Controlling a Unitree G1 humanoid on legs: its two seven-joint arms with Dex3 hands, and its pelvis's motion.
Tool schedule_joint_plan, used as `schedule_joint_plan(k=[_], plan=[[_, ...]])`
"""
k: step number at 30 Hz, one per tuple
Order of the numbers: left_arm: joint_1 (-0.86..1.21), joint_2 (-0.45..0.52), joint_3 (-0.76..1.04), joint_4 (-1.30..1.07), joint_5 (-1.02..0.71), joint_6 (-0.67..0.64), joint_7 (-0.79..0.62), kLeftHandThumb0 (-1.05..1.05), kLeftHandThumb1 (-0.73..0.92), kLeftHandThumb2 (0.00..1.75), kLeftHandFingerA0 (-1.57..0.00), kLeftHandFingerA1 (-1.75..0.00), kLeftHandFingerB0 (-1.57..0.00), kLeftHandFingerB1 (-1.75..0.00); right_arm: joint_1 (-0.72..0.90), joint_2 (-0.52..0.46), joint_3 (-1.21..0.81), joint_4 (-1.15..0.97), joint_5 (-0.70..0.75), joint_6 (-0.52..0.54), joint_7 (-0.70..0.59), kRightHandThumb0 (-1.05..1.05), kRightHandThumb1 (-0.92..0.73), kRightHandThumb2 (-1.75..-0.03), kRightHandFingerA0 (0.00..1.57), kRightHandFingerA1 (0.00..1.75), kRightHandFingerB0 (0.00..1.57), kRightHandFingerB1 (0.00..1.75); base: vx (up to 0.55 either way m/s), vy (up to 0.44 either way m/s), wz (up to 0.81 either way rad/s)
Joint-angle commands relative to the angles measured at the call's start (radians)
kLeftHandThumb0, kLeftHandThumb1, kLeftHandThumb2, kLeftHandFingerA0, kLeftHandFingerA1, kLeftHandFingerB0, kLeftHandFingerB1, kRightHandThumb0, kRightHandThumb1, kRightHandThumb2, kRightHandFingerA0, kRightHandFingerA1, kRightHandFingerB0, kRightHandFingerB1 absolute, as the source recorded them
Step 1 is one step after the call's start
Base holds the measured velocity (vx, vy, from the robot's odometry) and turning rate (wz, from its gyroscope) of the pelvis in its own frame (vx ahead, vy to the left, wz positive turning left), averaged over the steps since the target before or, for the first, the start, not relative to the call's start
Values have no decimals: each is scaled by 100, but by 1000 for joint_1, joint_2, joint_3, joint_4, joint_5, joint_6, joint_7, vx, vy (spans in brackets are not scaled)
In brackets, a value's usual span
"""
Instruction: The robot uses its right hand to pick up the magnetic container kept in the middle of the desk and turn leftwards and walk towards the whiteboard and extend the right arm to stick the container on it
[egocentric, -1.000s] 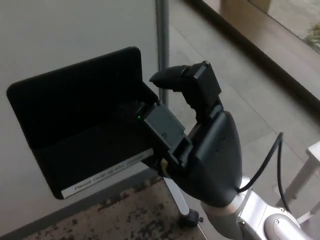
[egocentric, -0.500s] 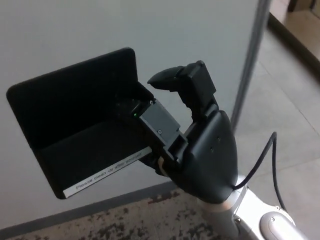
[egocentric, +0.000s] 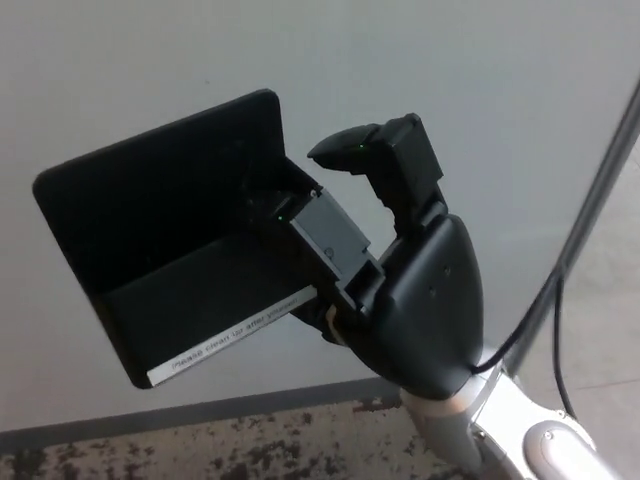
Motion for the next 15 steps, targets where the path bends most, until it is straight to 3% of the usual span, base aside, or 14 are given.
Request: schedule_joint_plan(k=[1,4,5,12,13,14,15], plan=[[-1,8,6,-1,-12,-62,1,12,60,115,-102,-102,-94,-96,2,5,-20,1,6,12,-22,-16,-44,-123,89,175,59,175,-78,-198,14],[1,11,6,2,-5,-56,8,11,59,114,-101,-101,-93,-95,4,4,-28,2,11,11,-24,-19,-47,-119,90,175,58,175,-31,20,16],[4,9,7,-1,-8,-56,6,16,60,106,-102,-102,-92,-95,5,3,-34,3,16,9,-30,-19,-50,-117,89,175,60,175,-12,82,18],[18,5,1,-14,3,-62,11,15,58,108,-103,-102,-93,-95,6,0,-60,0,29,5,-38,-18,-46,-122,92,175,61,175,-11,169,20],[19,2,3,-15,-6,-68,0,15,58,108,-102,-102,-93,-96,9,-2,-68,-5,36,6,-29,-24,-45,-119,122,143,92,128,47,253,-2],[19,1,4,-15,-10,-70,-5,15,58,108,-102,-102,-93,-96,10,-2,-71,-7,39,6,-26,-24,-45,-119,122,143,92,128,45,237,24],[27,3,-4,-31,18,-51,28,14,60,105,-102,-101,-92,-95,11,-2,-76,-9,38,9,-26,-15,-40,-127,93,175,66,166,54,217,15]])
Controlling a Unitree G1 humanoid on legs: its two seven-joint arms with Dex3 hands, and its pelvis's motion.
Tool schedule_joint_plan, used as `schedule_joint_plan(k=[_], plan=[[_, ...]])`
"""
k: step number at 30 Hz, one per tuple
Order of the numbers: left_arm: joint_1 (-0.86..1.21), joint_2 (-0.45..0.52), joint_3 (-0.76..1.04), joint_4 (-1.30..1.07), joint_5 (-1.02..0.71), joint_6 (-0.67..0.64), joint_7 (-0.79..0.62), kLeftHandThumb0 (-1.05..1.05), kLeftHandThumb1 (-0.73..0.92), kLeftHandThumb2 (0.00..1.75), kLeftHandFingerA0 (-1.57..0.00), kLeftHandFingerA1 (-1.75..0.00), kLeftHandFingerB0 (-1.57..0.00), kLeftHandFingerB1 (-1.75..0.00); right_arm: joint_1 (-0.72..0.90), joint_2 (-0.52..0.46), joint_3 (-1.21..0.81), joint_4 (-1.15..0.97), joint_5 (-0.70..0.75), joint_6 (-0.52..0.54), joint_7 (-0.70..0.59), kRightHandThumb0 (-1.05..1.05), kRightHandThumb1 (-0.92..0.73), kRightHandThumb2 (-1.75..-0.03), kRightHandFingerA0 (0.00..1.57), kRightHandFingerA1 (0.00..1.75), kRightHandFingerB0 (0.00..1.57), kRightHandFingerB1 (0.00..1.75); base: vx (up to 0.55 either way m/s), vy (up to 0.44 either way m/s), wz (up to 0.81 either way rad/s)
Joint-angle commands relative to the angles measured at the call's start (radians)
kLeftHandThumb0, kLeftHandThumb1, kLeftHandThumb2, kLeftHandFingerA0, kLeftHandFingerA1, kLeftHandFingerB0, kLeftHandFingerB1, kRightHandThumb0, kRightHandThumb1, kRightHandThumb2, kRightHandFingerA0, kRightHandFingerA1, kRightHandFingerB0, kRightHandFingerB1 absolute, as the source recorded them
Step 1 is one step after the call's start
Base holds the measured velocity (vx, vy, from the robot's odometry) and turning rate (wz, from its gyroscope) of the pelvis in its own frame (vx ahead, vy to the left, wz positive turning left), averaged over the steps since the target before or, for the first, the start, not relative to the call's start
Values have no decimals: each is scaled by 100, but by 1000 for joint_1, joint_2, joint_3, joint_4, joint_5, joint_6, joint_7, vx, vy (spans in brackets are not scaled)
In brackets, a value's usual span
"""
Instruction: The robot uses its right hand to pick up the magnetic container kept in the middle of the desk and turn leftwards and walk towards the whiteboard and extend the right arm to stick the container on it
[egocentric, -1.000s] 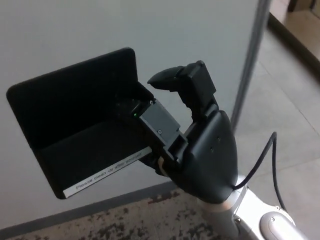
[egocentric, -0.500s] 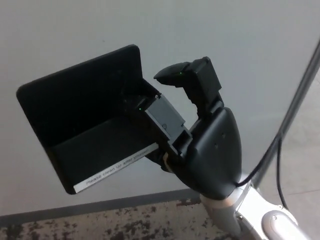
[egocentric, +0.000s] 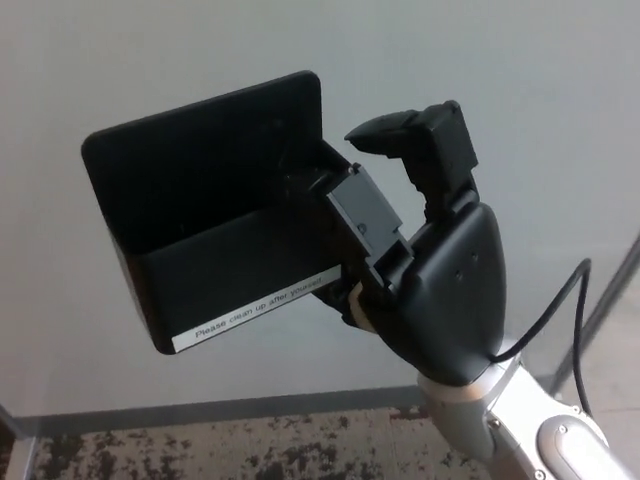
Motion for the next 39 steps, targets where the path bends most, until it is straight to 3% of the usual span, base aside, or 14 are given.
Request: schedule_joint_plan(k=[1,4,6,10,13,14,22,23,27,28,29,35,38,39], plan=[[20,4,-7,-24,18,-48,31,14,60,105,-102,-101,-92,-95,2,-5,-32,-12,24,3,-14,-15,-40,-127,93,175,66,166,62,176,14],[6,7,-4,-2,4,-53,19,10,57,112,-101,-101,-94,-96,1,-4,-39,-11,29,2,-13,-14,-37,-126,93,175,65,170,83,127,9],[2,7,-3,4,0,-52,17,12,65,96,-100,-101,-93,-95,1,-4,-42,-9,32,1,-11,-15,-37,-126,93,175,65,171,123,86,12],[0,6,-1,13,-3,-68,17,15,59,107,-103,-102,-93,-95,-4,-9,-49,-3,27,-1,-12,-16,-39,-125,93,175,66,169,122,-51,18],[5,5,-2,0,-4,-48,17,11,68,94,-103,-99,-92,-94,-12,-9,-56,6,29,-1,-19,-16,-39,-126,93,175,67,168,150,-107,-4],[7,5,-3,-3,-1,-55,20,15,61,106,-103,-101,-91,-94,-14,-10,-57,8,28,-1,-22,-16,-39,-126,93,175,67,167,182,-185,31],[8,-12,7,-26,-28,-35,-6,12,60,108,-104,-104,-93,-97,-18,-18,-78,17,38,1,-17,-16,-38,-127,93,175,69,165,88,-92,-2],[7,-13,7,-24,-27,-37,-4,14,60,108,-105,-104,-92,-96,-15,-19,-81,16,42,0,-14,-23,-42,-118,124,142,96,127,0,0,0],[8,-17,12,-21,-40,-42,-26,14,61,111,-105,-105,-92,-96,-10,-28,-96,19,54,-2,-10,-23,-43,-115,125,139,97,124,17,78,9],[9,-16,12,-23,-32,-34,-16,14,61,111,-105,-105,-92,-96,-8,-29,-100,17,55,1,-5,-23,-43,-115,125,139,97,124,74,303,6],[11,-13,7,-24,-16,-26,0,13,61,109,-104,-104,-91,-96,-6,-32,-104,15,51,6,-3,-18,-45,-120,99,171,71,153,69,292,28],[21,-16,5,-31,-22,-36,-5,10,69,95,-101,-105,-92,-97,-2,-39,-121,22,57,5,0,-18,-45,-109,96,168,75,157,74,80,9],[22,-15,5,-29,-22,-37,-4,11,68,95,-102,-102,-92,-94,0,-44,-128,25,66,-1,2,-19,-48,-110,105,167,74,146,57,4,2],[24,-13,4,-25,-15,-43,3,10,68,96,-103,-102,-92,-94,3,-46,-130,26,71,-2,5,-17,-45,-105,95,166,75,148,0,0,0]])
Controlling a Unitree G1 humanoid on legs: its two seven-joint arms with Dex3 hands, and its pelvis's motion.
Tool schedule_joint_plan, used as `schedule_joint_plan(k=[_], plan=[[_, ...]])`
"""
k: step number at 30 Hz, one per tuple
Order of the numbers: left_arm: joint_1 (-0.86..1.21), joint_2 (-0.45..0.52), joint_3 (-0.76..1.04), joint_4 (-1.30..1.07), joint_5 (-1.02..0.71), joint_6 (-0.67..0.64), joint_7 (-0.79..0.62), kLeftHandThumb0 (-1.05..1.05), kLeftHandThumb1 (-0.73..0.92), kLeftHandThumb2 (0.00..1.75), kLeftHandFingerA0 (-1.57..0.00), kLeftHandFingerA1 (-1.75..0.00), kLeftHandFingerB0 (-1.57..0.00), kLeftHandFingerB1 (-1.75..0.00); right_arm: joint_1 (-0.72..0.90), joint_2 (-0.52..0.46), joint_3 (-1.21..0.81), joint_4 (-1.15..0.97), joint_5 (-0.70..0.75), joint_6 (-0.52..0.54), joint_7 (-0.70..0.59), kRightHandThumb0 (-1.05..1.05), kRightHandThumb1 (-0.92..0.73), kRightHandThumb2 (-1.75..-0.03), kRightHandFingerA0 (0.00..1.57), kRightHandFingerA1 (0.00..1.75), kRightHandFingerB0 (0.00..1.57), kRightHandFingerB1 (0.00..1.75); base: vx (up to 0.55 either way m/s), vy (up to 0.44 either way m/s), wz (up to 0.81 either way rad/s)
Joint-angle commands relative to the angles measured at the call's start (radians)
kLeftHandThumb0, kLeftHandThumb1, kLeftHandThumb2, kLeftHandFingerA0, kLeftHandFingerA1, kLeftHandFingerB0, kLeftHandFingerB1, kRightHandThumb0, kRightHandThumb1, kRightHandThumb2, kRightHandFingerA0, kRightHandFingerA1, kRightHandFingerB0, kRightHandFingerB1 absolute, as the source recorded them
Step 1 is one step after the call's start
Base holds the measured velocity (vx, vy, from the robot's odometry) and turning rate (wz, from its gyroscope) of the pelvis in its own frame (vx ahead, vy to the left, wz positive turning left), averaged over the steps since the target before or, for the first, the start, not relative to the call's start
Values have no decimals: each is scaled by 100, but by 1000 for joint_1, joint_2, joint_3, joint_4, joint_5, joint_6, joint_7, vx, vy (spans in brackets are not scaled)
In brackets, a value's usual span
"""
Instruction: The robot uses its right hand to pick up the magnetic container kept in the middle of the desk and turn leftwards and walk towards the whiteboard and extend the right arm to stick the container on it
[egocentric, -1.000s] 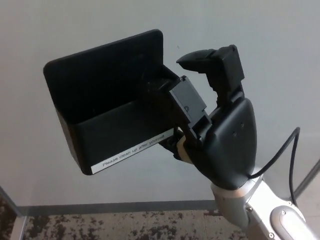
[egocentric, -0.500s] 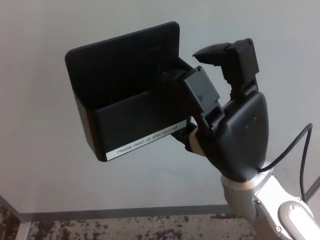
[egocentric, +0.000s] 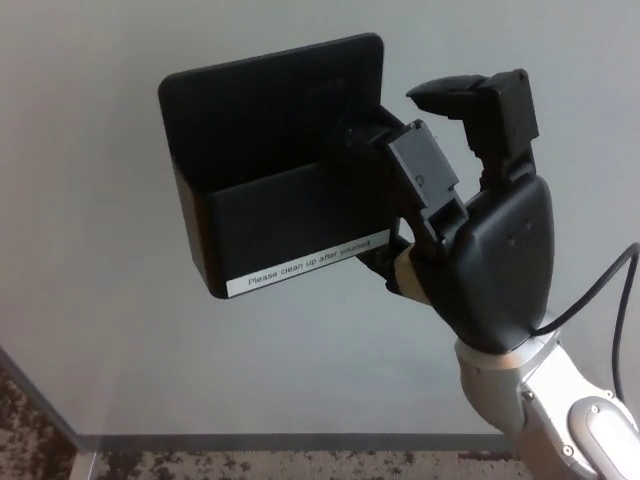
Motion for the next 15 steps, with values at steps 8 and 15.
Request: schedule_joint_plan(k=[8,15], plan=[[9,10,6,30,-24,-71,-26,13,62,109,-103,-103,-90,-94,14,-29,-27,4,37,0,10,-18,-49,-98,92,168,72,152,0,0,0],[15,11,2,31,-3,-73,3,12,68,98,-100,-103,-92,-96,16,-32,-32,12,31,7,5,-18,-48,-100,94,166,74,152,0,0,0]])
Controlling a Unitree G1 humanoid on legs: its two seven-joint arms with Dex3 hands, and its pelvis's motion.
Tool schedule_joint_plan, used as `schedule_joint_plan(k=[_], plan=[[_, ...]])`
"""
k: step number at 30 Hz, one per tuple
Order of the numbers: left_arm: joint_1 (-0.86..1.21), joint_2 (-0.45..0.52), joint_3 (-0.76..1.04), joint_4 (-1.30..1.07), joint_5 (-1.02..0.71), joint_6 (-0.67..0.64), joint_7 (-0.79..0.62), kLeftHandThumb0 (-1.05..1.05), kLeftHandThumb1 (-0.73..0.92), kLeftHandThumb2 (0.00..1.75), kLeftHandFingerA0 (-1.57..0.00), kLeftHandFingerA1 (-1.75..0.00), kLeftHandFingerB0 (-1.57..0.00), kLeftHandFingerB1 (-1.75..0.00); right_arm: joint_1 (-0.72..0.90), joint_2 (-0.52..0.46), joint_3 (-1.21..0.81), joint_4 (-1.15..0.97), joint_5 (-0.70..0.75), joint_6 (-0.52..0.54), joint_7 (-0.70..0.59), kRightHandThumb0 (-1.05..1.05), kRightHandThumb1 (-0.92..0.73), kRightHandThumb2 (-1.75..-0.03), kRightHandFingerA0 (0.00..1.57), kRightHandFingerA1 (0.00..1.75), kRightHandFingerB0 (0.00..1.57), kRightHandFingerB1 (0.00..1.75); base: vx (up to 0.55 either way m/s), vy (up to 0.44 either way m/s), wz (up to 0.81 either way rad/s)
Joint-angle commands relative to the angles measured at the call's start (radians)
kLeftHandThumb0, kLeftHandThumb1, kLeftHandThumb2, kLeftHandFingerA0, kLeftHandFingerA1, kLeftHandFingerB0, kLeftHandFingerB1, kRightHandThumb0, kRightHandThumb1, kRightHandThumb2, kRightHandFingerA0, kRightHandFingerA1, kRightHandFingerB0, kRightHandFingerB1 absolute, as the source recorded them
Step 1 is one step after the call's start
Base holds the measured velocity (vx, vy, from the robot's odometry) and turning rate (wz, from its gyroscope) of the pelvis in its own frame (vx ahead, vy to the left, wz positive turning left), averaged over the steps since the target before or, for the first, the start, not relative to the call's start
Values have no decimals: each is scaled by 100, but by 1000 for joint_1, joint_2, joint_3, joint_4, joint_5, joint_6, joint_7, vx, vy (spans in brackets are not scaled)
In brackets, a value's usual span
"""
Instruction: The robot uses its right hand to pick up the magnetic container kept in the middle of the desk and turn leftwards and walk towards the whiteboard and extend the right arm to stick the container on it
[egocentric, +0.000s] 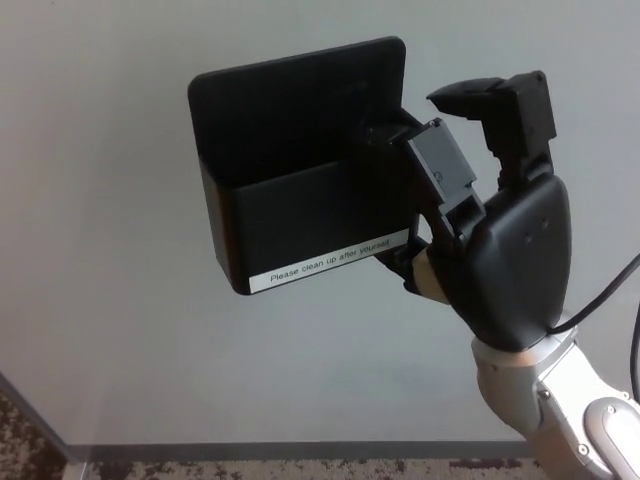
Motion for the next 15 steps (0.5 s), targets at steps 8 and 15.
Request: schedule_joint_plan(k=[8,15], plan=[[19,0,6,-9,-6,-67,6,11,69,96,-100,-103,-91,-95,-10,-43,-51,57,1,34,-17,-21,-57,-86,93,165,76,151,0,0,0],[22,4,10,13,-10,-83,-2,13,61,108,-104,-103,-91,-95,-51,-65,-93,133,9,61,-33,-24,-55,-85,95,167,78,152,0,0,0]])
